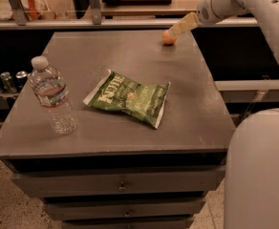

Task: Move orange near green jalapeno chip bag

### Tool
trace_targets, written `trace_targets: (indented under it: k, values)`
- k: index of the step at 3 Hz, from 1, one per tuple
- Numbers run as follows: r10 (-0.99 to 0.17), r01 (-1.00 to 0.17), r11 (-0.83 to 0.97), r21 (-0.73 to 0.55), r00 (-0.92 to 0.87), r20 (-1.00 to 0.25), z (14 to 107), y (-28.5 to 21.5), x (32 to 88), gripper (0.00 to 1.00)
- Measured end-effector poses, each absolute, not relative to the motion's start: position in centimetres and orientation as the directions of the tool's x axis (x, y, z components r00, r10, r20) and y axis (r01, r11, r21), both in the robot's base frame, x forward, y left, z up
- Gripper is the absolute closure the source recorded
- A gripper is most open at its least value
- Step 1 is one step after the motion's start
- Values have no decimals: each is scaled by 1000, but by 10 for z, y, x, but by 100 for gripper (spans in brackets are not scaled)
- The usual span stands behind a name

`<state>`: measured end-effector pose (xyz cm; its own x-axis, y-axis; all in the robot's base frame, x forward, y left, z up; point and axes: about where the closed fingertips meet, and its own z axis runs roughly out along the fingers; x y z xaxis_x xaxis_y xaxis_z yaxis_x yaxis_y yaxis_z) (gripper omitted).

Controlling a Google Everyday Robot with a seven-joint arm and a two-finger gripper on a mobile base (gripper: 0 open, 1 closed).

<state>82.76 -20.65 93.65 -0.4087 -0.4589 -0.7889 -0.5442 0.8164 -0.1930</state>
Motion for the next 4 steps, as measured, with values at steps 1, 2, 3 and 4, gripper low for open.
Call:
trace_targets:
  k: [1, 2, 3, 4]
  values:
    - [-456, -541, 819, -190, -413, -788, 934, -207, 830, 0]
    - [-430, -553, 818, -161, -401, -809, 929, -206, 830, 0]
    - [-397, -575, 808, -128, -372, -839, 916, -193, 832, 0]
    - [-371, -592, 799, -109, -341, -864, 905, -177, 836, 0]
